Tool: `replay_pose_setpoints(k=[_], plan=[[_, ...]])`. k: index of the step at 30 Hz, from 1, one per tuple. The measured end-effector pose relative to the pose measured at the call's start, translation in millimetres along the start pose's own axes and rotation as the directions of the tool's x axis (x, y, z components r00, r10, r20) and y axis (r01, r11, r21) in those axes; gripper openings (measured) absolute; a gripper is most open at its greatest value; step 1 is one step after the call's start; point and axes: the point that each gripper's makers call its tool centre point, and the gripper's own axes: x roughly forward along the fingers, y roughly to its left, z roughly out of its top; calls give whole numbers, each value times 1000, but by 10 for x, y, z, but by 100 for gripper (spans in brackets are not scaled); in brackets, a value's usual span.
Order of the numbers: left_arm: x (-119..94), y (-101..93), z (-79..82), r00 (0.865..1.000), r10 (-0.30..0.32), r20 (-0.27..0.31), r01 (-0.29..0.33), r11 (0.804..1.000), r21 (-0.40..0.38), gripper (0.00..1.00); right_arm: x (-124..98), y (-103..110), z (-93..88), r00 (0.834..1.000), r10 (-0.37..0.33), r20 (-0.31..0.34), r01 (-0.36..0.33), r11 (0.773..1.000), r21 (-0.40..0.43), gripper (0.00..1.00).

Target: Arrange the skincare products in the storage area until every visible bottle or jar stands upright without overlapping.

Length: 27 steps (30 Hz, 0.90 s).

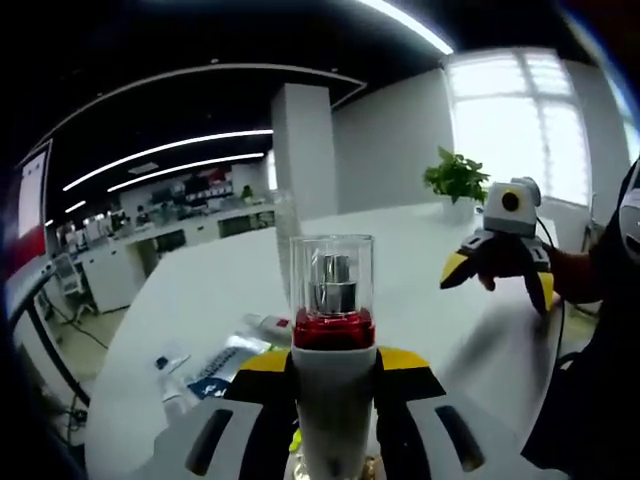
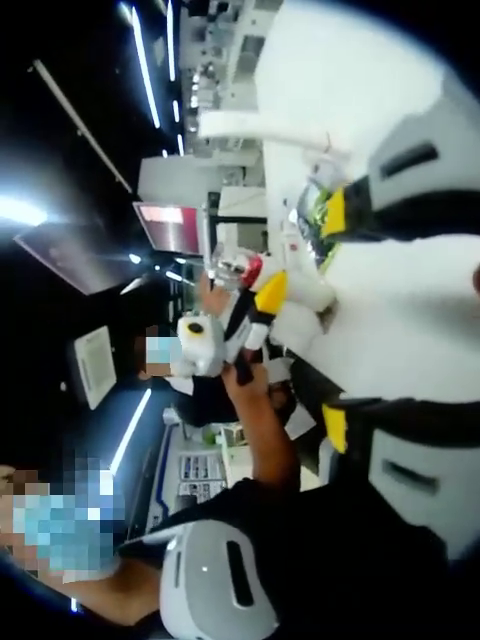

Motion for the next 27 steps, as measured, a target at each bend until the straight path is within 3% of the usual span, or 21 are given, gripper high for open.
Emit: replay_pose_setpoints(k=[27], plan=[[18, -292, 270, 984, -114, 136, 114, 993, 8, 29, 417, -140, 475, 998, 12, 67, -10, 999, -37, 52]])
